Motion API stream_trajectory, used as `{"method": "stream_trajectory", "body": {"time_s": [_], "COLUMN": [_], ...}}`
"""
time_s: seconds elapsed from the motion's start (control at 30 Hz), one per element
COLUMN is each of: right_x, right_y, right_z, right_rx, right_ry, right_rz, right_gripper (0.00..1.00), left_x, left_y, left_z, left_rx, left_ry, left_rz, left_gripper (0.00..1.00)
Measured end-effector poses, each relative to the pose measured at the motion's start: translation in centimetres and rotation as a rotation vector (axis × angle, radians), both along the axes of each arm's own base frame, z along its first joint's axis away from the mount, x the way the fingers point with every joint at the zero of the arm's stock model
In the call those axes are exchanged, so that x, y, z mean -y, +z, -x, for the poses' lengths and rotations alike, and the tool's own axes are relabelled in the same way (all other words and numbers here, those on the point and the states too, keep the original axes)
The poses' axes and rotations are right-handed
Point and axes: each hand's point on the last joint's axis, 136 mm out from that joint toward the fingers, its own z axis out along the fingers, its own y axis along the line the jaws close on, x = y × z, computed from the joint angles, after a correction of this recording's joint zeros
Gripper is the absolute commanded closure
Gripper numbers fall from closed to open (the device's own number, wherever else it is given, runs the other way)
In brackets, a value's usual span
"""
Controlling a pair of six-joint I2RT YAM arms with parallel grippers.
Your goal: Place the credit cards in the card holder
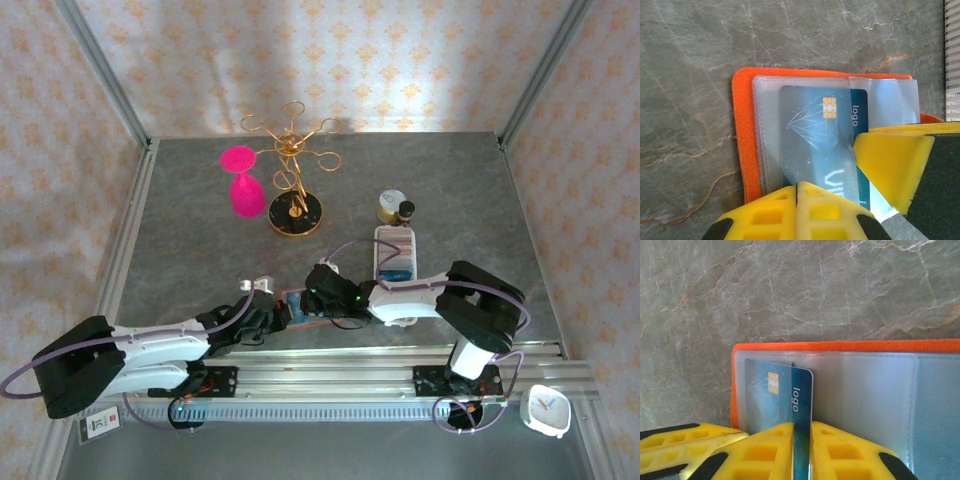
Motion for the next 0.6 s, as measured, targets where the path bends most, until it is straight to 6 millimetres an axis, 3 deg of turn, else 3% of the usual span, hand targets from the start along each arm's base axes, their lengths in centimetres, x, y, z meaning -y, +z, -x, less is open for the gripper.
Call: {"method": "stream_trajectory", "body": {"time_s": [0.13,0.4,0.6], "right_x": [0.3,2.0,3.4], "right_y": [0.6,4.0,3.4], "right_z": [-0.1,-1.3,-1.5], "right_rx": [0.013,0.113,0.124], "right_ry": [-0.009,-0.074,-0.103], "right_rz": [0.002,0.001,0.061], "right_gripper": [0.81,0.62,0.61], "left_x": [0.1,0.0,0.0], "left_y": [0.0,0.0,0.0], "left_z": [-0.1,-0.2,-0.2], "left_rx": [0.001,0.004,0.004], "left_ry": [0.003,0.007,0.006], "left_rz": [-0.002,-0.003,-0.003], "left_gripper": [1.00,1.00,1.00]}}
